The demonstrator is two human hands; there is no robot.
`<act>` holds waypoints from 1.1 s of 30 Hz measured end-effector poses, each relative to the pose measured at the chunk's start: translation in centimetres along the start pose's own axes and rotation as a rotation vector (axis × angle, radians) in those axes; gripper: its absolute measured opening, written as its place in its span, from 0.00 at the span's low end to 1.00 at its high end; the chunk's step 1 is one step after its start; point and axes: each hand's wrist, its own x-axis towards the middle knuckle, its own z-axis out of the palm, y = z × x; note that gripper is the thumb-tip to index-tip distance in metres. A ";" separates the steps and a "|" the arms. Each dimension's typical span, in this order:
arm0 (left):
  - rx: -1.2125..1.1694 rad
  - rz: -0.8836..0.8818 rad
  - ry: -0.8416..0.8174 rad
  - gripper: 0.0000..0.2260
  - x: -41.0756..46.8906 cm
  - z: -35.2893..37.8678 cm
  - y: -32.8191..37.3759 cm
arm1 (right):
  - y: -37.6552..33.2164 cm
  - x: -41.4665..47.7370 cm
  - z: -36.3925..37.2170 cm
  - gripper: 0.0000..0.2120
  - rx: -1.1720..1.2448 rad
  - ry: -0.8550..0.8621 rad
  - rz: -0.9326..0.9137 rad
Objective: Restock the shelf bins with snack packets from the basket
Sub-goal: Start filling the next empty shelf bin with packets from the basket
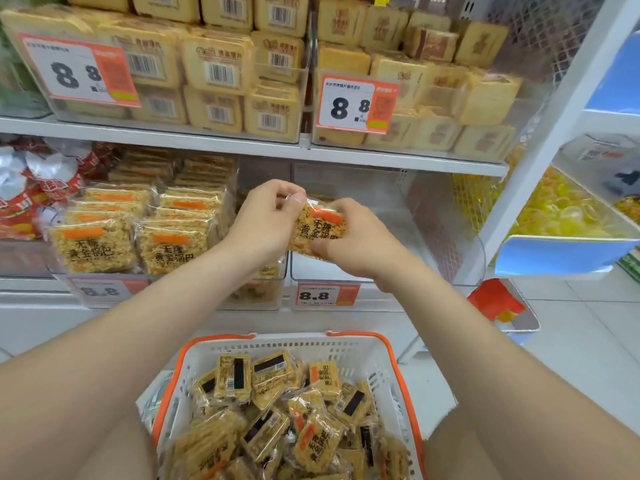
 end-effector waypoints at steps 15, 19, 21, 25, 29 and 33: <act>0.752 0.091 -0.122 0.08 -0.3 3.1 -2.9 | 3.7 10.3 -1.1 0.14 -0.243 -0.221 0.192; 0.837 0.105 -0.092 0.12 0.2 3.5 -2.8 | 5.2 12.1 1.4 0.11 -0.308 -0.145 0.142; 0.853 0.092 -0.070 0.11 0.5 3.6 -2.8 | 5.6 13.5 2.3 0.10 -0.369 -0.132 0.106; 0.878 0.058 -0.054 0.12 0.7 4.0 -2.8 | 5.5 15.9 3.5 0.15 -0.603 -0.090 -0.024; 0.889 0.069 -0.018 0.14 0.7 4.4 -2.9 | 6.2 18.1 5.6 0.30 -0.741 -0.014 -0.011; 0.909 0.082 0.008 0.16 0.7 4.8 -3.0 | 7.0 18.6 6.3 0.45 -0.551 0.103 0.064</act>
